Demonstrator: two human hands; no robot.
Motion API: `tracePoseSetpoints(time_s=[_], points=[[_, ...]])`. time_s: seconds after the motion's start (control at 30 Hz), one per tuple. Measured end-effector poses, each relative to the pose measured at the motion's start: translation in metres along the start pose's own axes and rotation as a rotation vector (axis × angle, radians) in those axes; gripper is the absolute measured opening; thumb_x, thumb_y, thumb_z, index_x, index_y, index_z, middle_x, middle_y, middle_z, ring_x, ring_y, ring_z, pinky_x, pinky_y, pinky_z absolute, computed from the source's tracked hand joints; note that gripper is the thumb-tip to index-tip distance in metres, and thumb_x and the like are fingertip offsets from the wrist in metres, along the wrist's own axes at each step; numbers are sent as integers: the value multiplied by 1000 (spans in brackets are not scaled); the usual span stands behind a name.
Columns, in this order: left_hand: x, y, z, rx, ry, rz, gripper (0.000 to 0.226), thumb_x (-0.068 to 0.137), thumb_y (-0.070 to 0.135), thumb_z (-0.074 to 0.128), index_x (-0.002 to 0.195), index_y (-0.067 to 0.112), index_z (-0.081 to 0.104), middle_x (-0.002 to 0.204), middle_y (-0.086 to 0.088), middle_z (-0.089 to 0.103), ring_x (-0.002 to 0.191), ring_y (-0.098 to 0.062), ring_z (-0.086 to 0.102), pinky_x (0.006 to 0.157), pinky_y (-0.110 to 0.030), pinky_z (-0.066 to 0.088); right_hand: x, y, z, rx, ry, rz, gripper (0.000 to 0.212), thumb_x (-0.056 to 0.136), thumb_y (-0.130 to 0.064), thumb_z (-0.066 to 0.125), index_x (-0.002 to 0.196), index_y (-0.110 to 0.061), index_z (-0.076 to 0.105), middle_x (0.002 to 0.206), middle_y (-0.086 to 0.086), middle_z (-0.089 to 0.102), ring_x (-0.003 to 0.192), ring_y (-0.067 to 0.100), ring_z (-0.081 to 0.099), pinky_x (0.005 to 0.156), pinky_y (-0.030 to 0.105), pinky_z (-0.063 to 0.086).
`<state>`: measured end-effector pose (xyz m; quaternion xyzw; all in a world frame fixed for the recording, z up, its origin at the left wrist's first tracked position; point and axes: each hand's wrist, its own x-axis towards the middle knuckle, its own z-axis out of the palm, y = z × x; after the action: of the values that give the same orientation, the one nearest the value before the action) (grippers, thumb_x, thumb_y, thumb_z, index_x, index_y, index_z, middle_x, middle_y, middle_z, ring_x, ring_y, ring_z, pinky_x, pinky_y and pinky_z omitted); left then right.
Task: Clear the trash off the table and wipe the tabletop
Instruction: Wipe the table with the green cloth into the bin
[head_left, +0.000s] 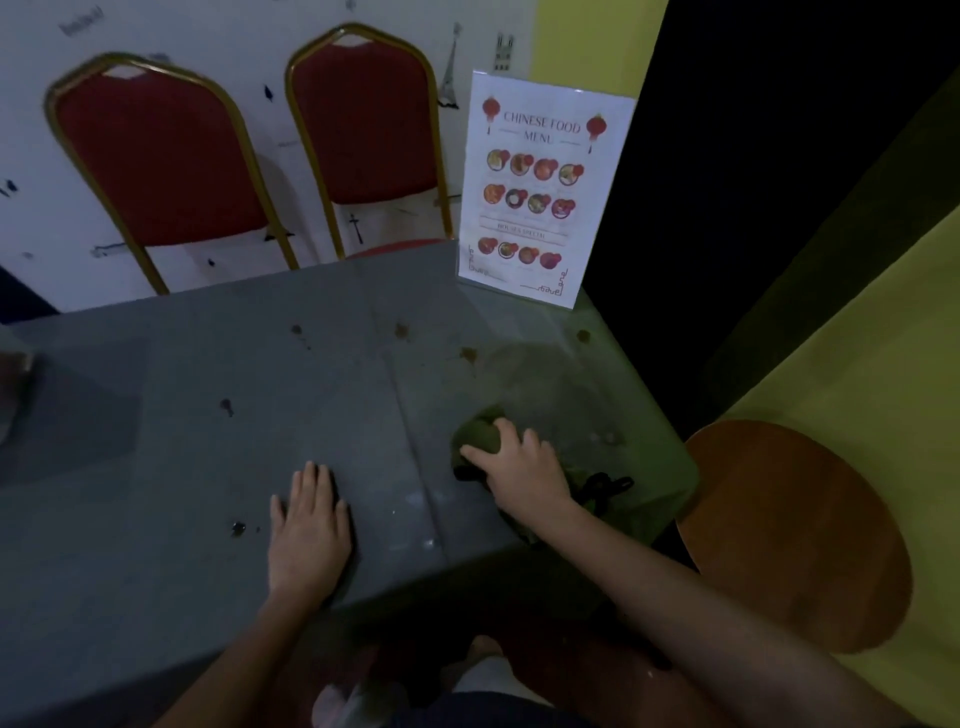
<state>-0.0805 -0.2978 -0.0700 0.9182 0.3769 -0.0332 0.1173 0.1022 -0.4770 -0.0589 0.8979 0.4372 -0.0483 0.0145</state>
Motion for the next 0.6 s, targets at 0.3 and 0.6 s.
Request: tracePoseSetpoints(time_s=[0.3, 0.6], points=[[-3, -47, -7, -65, 97, -100, 51, 99, 23, 34, 145, 3, 29, 156, -14, 23, 146, -27, 17, 118, -47, 8, -13, 100, -2, -34, 107, 511, 44, 93, -23, 50, 131, -44, 51, 122, 16, 48, 90, 35, 55, 71, 41, 51], [-7, -99, -10, -67, 84, -191, 50, 99, 23, 33, 145, 2, 28, 156, -16, 22, 145, -30, 17, 117, -49, 8, -19, -15, -3, 168, 91, 410, 40, 84, -17, 55, 120, -34, 59, 110, 17, 52, 77, 35, 57, 67, 37, 50]])
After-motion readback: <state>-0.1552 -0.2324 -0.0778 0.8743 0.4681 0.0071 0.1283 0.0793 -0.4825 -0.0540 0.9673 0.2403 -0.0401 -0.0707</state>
